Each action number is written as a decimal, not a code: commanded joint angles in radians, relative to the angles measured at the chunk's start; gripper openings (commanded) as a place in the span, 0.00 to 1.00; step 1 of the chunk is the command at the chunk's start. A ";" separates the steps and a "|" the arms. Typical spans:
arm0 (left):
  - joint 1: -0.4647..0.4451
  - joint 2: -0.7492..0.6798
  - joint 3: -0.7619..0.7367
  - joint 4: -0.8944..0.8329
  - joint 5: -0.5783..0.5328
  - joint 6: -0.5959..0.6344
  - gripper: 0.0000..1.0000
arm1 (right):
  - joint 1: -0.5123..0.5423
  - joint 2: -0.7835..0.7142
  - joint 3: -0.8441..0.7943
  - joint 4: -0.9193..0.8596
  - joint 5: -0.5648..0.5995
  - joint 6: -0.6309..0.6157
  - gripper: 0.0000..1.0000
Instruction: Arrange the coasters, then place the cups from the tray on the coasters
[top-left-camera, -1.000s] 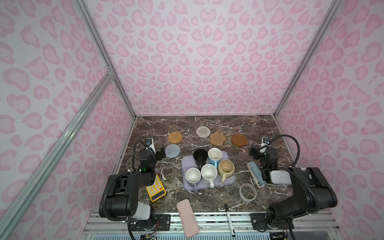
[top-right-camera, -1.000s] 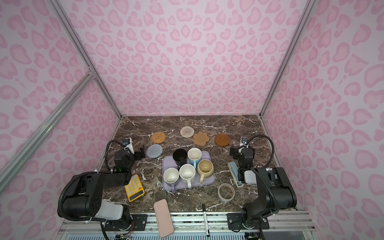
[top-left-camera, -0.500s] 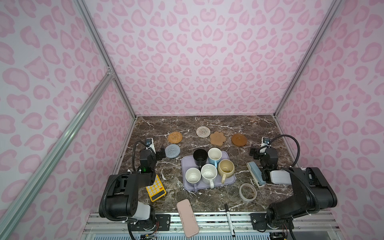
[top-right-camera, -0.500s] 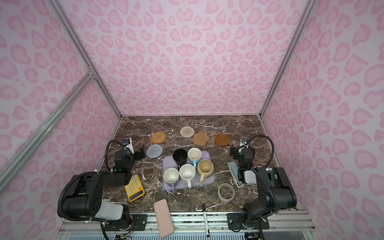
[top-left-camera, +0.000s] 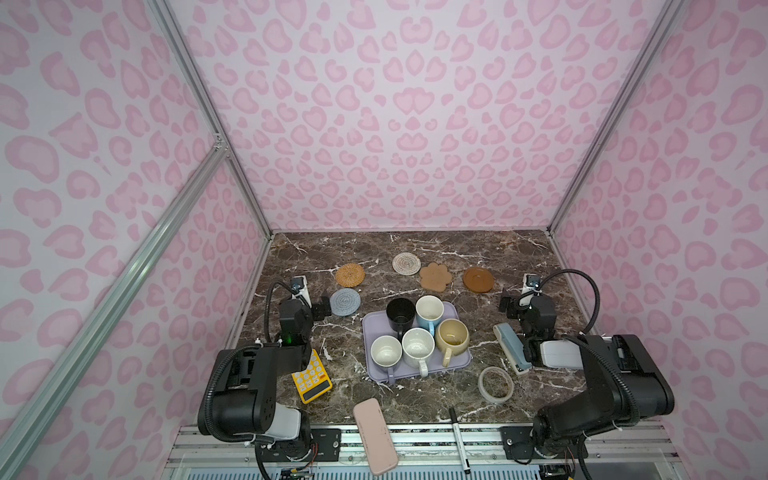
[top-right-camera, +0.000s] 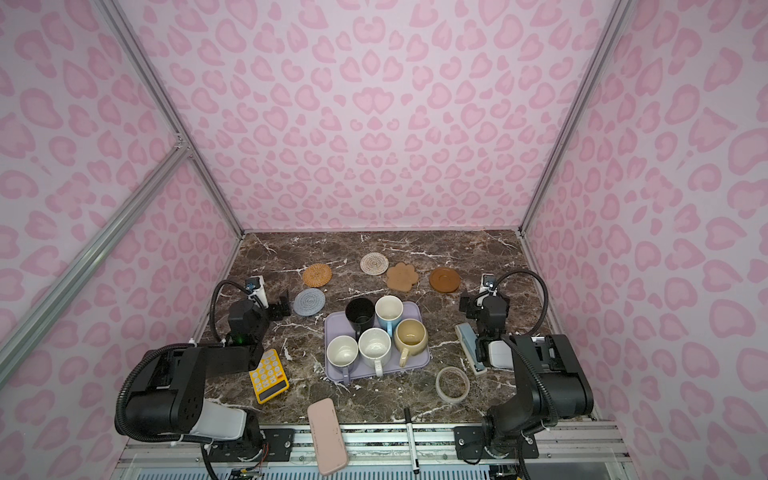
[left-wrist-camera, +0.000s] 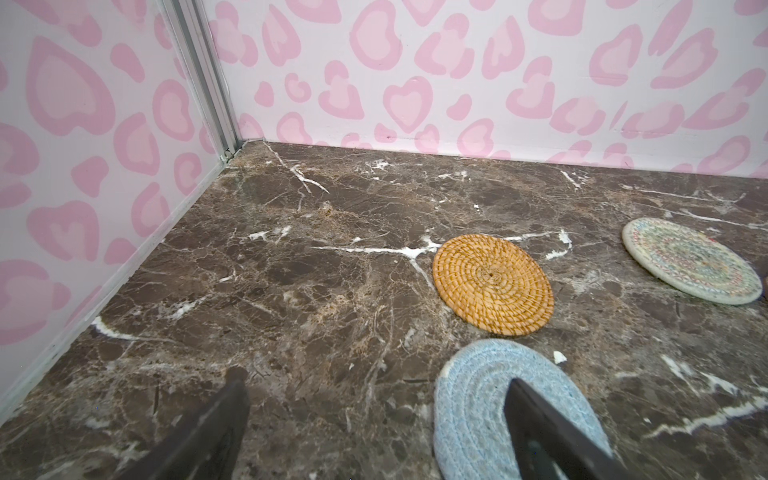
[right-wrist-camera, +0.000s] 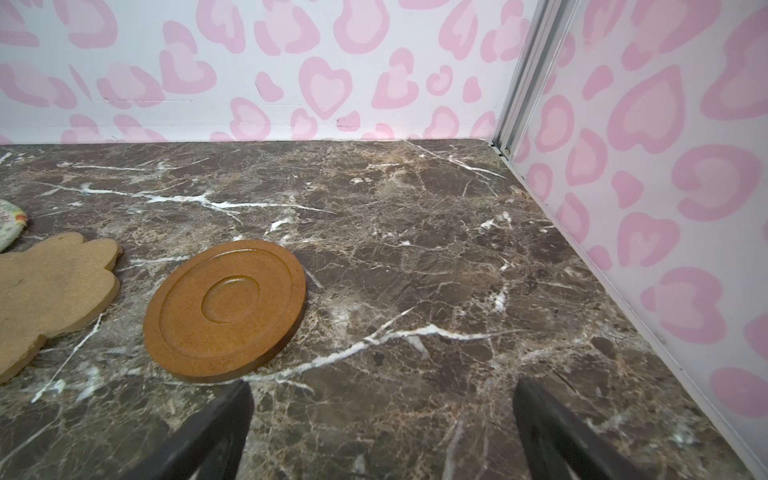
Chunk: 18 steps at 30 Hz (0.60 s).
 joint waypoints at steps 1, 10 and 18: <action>0.002 -0.014 -0.006 0.029 0.013 0.012 0.97 | 0.001 0.000 -0.001 0.008 -0.001 0.000 0.99; -0.001 -0.284 0.012 -0.217 0.020 -0.011 0.97 | 0.006 -0.217 -0.016 -0.134 -0.026 -0.009 0.99; -0.027 -0.582 0.023 -0.325 0.225 -0.140 0.97 | 0.008 -0.528 0.124 -0.586 -0.102 0.229 0.99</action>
